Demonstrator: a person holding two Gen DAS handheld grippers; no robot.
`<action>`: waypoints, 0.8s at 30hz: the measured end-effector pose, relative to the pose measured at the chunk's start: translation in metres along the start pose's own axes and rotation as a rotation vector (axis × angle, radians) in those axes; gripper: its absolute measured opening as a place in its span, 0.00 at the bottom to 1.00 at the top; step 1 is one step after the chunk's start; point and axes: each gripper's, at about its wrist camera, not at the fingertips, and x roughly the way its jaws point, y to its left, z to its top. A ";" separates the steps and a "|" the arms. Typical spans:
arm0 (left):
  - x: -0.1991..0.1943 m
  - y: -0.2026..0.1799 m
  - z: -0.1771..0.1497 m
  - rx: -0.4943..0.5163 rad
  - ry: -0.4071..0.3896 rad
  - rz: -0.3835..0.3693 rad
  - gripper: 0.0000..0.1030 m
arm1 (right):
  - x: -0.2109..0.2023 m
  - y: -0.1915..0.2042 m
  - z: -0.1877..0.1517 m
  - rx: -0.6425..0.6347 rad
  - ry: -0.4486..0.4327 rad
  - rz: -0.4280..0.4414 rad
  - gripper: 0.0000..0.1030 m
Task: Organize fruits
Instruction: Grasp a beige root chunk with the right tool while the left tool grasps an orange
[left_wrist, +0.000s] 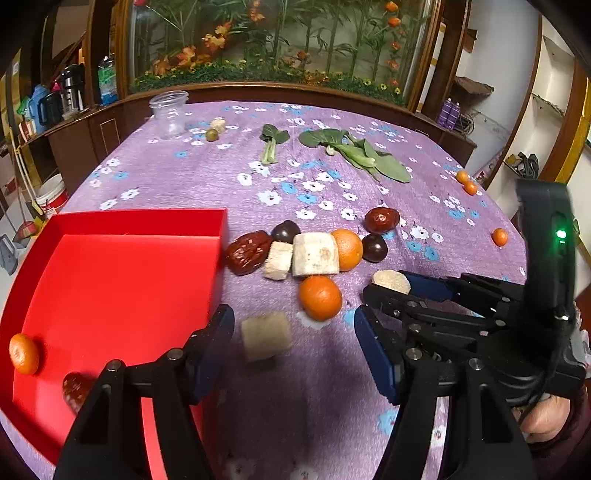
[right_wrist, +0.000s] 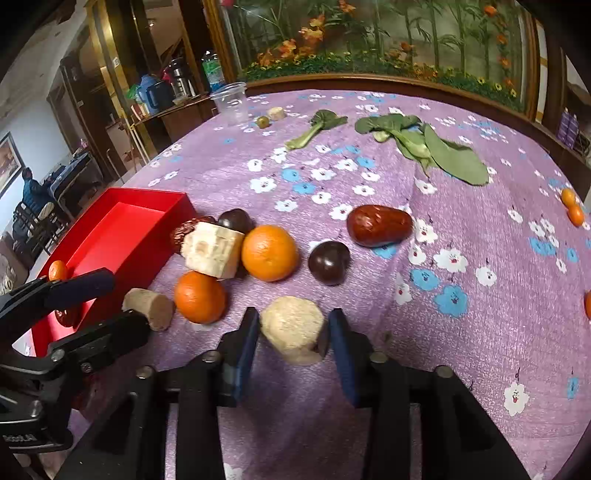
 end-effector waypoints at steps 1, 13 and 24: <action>0.003 -0.002 0.002 0.006 0.002 0.001 0.65 | 0.000 -0.001 0.000 0.005 -0.002 0.003 0.39; 0.038 -0.013 0.014 0.053 0.043 0.000 0.42 | -0.008 -0.014 -0.001 0.055 -0.033 0.019 0.36; 0.040 -0.026 0.008 0.134 0.028 0.011 0.26 | -0.005 -0.016 -0.002 0.060 -0.030 0.028 0.36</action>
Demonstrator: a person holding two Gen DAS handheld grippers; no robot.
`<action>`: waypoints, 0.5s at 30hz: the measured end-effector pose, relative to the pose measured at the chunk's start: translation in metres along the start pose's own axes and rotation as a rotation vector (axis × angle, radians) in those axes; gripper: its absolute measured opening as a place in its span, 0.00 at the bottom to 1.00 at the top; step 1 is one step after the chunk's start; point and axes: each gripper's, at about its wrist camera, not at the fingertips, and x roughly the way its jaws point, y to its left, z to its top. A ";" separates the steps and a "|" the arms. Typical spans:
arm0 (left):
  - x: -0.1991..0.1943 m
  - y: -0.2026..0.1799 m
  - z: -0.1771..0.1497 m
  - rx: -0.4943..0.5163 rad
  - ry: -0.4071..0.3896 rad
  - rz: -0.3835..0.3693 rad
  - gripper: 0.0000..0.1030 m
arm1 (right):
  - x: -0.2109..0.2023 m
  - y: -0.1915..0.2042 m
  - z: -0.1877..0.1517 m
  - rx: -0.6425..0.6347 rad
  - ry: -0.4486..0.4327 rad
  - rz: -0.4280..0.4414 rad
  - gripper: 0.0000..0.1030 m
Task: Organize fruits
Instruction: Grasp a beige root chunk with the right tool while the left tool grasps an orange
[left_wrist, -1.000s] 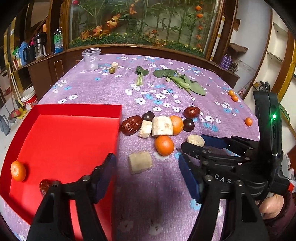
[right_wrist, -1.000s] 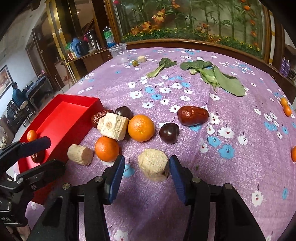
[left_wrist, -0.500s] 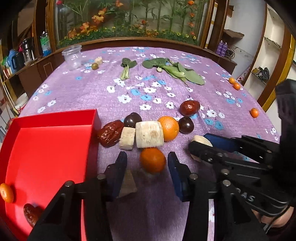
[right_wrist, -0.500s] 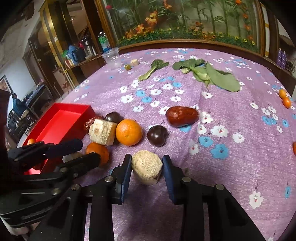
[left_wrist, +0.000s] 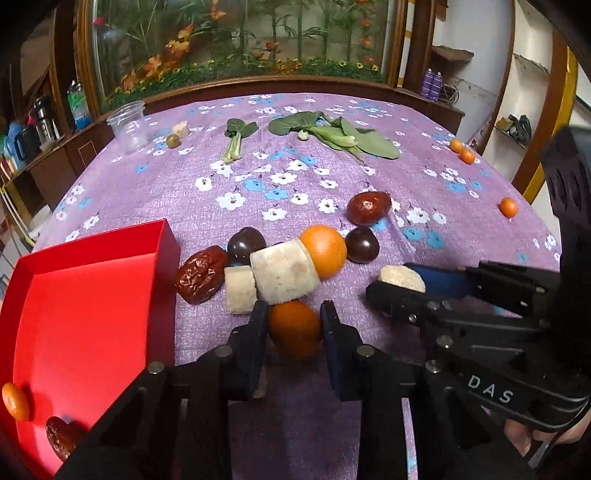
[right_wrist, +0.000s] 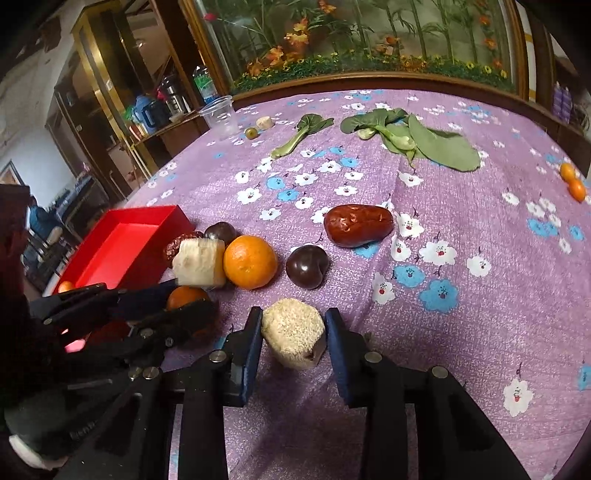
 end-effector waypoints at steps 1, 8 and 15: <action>0.001 -0.001 0.000 -0.007 0.000 -0.002 0.26 | 0.000 0.000 0.000 0.000 -0.002 -0.001 0.36; -0.011 0.005 -0.005 -0.076 -0.005 -0.030 0.26 | -0.005 0.011 -0.001 -0.056 -0.035 -0.037 0.34; -0.034 0.014 -0.008 -0.101 -0.038 -0.033 0.26 | -0.013 0.014 -0.002 -0.047 -0.046 -0.046 0.34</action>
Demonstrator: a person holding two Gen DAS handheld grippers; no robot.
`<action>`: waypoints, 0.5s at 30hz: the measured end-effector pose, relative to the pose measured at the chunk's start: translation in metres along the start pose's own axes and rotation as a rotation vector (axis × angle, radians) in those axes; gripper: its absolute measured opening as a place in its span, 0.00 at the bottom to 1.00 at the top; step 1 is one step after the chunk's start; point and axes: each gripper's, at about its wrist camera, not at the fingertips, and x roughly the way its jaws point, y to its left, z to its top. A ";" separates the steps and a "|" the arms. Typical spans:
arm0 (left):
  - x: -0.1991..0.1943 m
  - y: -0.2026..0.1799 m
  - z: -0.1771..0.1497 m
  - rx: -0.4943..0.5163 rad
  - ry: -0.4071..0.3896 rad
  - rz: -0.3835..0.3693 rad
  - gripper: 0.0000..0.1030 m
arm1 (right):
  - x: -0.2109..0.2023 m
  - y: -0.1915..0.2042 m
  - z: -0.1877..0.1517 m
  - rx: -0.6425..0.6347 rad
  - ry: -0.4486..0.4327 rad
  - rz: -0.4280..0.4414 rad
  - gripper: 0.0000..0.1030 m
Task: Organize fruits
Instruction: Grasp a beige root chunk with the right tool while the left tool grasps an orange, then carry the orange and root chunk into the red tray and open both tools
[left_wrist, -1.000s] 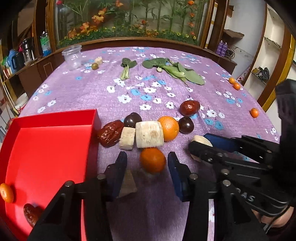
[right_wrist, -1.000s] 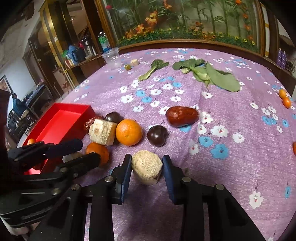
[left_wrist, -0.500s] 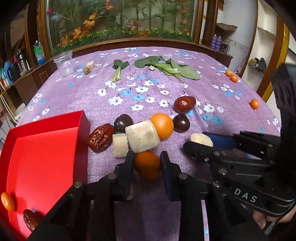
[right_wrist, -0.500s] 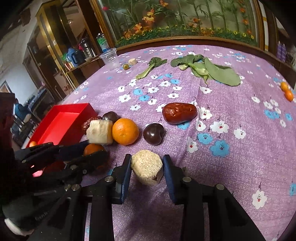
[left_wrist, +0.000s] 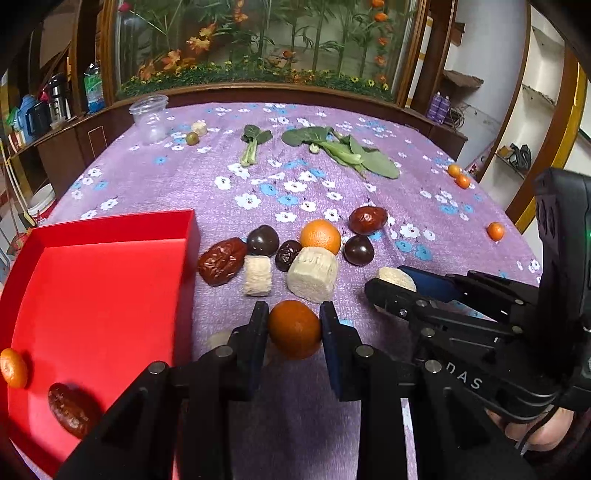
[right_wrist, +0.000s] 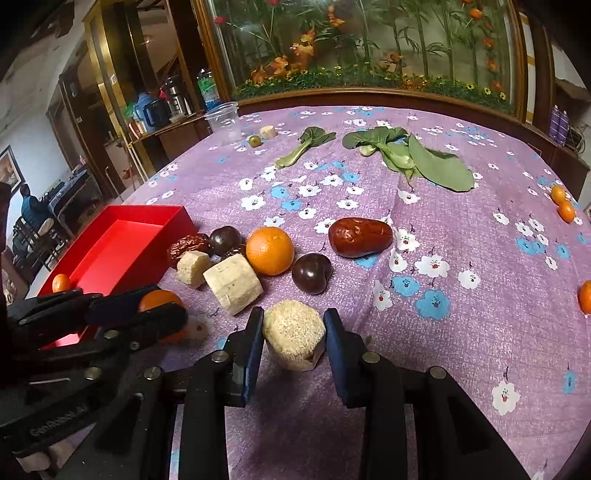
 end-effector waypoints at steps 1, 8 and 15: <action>-0.004 0.001 0.000 -0.002 -0.007 -0.001 0.26 | -0.002 0.002 0.000 -0.004 -0.004 -0.002 0.34; -0.033 0.005 -0.003 -0.014 -0.054 -0.001 0.26 | -0.021 0.019 -0.006 -0.030 -0.020 -0.012 0.34; -0.056 0.005 -0.012 -0.026 -0.080 -0.012 0.26 | -0.040 0.034 -0.013 -0.041 -0.041 -0.011 0.34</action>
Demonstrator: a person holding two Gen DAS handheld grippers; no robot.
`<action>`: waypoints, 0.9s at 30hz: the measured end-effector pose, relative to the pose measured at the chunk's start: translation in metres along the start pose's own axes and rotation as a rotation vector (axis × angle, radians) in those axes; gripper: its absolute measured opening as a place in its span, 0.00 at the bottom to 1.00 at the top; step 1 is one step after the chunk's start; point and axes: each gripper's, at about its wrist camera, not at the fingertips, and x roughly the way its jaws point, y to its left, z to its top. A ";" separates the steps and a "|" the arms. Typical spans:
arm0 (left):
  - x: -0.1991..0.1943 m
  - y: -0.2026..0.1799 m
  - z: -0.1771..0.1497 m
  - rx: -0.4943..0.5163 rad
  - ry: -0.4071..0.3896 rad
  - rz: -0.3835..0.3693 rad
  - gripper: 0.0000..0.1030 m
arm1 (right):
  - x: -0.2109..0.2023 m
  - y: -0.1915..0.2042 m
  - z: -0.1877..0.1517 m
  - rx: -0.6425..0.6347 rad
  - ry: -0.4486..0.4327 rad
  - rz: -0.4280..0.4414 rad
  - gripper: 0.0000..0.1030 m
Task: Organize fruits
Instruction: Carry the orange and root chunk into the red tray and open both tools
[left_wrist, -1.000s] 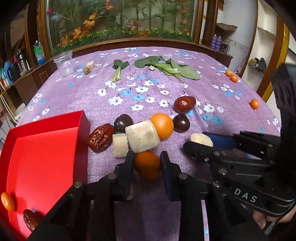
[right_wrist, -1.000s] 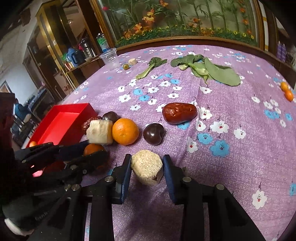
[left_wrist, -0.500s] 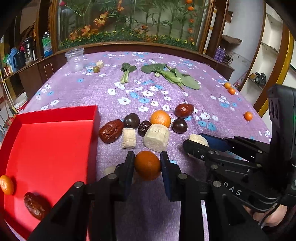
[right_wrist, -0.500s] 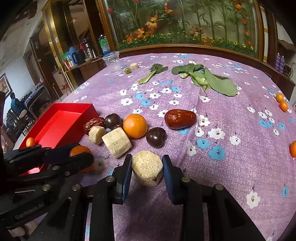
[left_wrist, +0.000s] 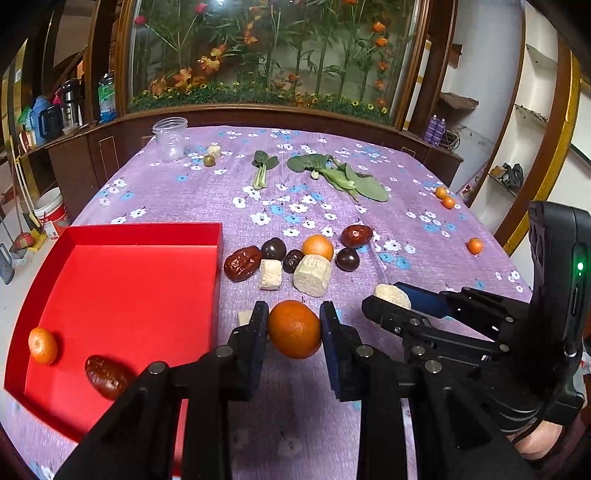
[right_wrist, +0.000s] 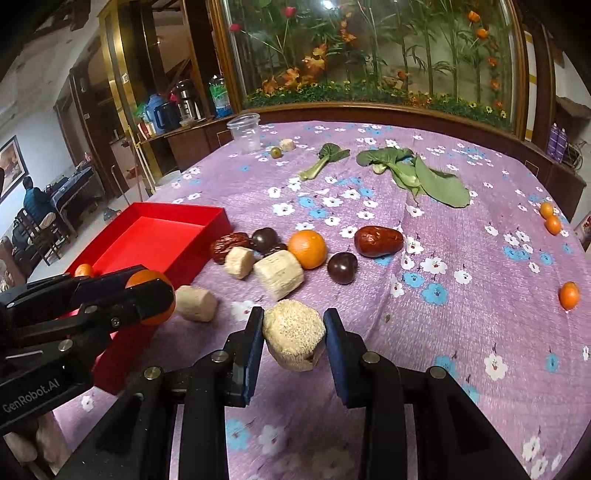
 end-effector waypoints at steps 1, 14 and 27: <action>-0.003 0.000 -0.001 -0.003 -0.002 -0.001 0.26 | -0.003 0.002 -0.001 0.000 -0.004 0.001 0.34; -0.047 -0.001 -0.024 -0.014 -0.042 -0.017 0.26 | -0.039 0.025 -0.022 -0.001 -0.038 0.021 0.34; -0.076 0.010 -0.035 -0.035 -0.089 0.011 0.27 | -0.060 0.064 -0.029 -0.067 -0.063 0.062 0.34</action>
